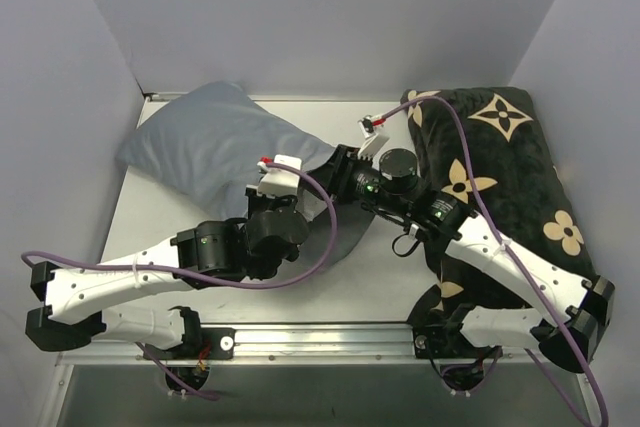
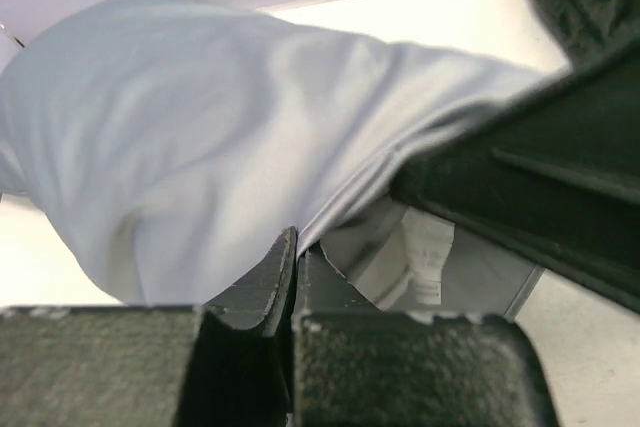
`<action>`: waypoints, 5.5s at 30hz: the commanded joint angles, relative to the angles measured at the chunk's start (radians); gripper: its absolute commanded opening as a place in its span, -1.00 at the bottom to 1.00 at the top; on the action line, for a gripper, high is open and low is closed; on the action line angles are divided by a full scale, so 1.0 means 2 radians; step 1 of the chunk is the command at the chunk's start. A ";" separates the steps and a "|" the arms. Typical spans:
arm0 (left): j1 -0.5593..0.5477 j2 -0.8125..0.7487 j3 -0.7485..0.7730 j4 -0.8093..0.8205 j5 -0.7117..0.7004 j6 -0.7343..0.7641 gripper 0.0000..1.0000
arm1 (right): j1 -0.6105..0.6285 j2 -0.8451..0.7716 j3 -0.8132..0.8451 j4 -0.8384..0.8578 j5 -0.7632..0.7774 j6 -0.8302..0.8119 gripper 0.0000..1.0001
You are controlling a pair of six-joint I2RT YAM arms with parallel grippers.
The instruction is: Remove the pillowcase from the pillow
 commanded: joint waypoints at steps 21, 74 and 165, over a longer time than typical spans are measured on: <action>0.010 0.053 0.102 0.019 0.021 0.035 -1.00 | 0.064 -0.030 -0.175 0.165 0.141 0.127 0.94; 0.015 -0.042 -0.122 0.150 0.289 -0.104 0.45 | -0.029 0.032 -0.080 0.010 0.223 0.011 -1.00; 0.264 0.184 0.178 0.056 0.678 0.137 0.89 | -0.001 -0.151 -0.253 -0.033 0.121 -0.005 -1.00</action>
